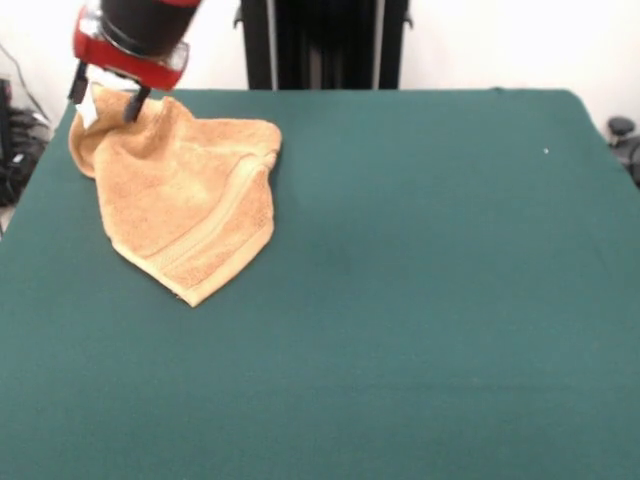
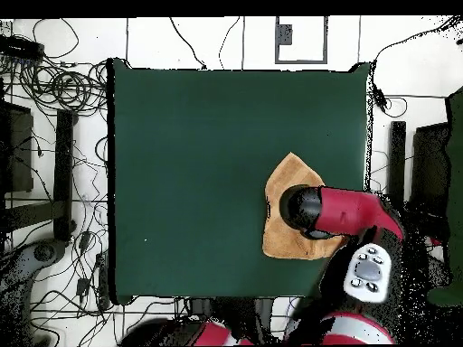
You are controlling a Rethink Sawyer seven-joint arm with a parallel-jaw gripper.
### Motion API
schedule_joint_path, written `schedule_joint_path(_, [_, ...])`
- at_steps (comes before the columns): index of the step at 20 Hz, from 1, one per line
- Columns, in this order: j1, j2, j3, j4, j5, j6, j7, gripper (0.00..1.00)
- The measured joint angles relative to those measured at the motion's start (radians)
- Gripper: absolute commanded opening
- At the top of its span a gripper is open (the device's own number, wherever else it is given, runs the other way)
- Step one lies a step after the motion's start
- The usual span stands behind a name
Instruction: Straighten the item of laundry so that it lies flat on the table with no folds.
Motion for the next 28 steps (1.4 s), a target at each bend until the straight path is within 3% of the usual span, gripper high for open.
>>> schedule_joint_path(2, [-0.068, -0.056, 0.067, 0.033, 0.041, -0.062, 0.0, 1.0])
schedule_joint_path(9, [-0.215, -0.123, 0.233, 0.118, 0.1, -0.291, 0.0, 1.0])
schedule_joint_path(16, [-0.238, -0.129, 0.293, 0.149, 0.099, -0.438, 0.0, 1.0])
schedule_joint_path(28, [-0.263, -0.132, 0.396, 0.159, 0.116, -0.446, 0.0, 1.0])
